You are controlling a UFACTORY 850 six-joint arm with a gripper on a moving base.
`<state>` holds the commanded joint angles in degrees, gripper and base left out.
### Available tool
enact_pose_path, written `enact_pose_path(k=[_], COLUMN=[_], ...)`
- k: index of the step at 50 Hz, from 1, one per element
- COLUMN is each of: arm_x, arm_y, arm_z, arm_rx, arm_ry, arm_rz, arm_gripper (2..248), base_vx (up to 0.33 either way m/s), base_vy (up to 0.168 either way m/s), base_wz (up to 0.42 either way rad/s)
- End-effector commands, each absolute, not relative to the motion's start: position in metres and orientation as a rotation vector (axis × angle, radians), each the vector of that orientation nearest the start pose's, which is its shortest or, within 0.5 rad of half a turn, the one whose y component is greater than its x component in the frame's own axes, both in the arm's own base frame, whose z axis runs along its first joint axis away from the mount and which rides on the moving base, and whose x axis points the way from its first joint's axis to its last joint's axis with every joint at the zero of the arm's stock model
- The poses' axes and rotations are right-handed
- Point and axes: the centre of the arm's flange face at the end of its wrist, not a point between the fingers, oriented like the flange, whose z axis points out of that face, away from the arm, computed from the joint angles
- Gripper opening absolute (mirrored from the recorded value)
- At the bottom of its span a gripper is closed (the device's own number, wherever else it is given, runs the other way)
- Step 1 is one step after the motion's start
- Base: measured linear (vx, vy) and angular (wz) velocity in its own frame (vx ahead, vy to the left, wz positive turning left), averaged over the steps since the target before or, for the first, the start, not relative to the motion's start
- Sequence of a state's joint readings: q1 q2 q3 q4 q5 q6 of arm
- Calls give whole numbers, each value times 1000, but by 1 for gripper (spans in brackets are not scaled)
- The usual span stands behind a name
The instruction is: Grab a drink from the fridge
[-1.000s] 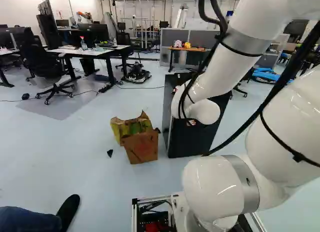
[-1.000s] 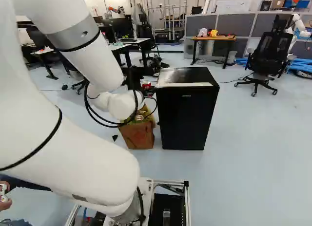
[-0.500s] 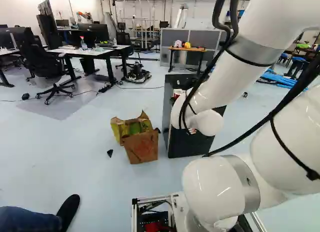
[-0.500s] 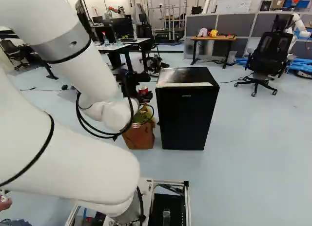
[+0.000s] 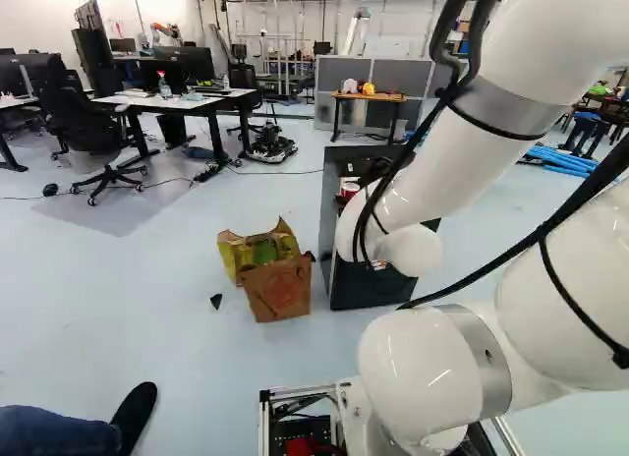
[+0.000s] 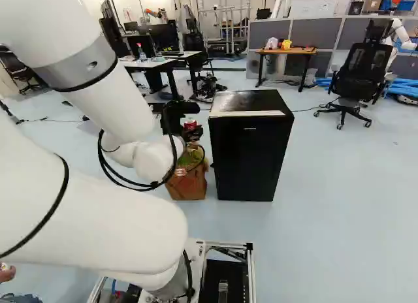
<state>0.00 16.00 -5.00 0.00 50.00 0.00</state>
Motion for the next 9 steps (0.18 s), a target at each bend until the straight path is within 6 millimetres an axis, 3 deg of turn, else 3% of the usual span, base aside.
enact_pose_path(k=[9], arm_x=[270], arm_y=[0], arm_z=[366], arm_rx=[-2558], arm_ry=[0], arm_rz=[-1824], arm_gripper=[100], base_vx=[0], base_vy=[0], base_wz=[0])
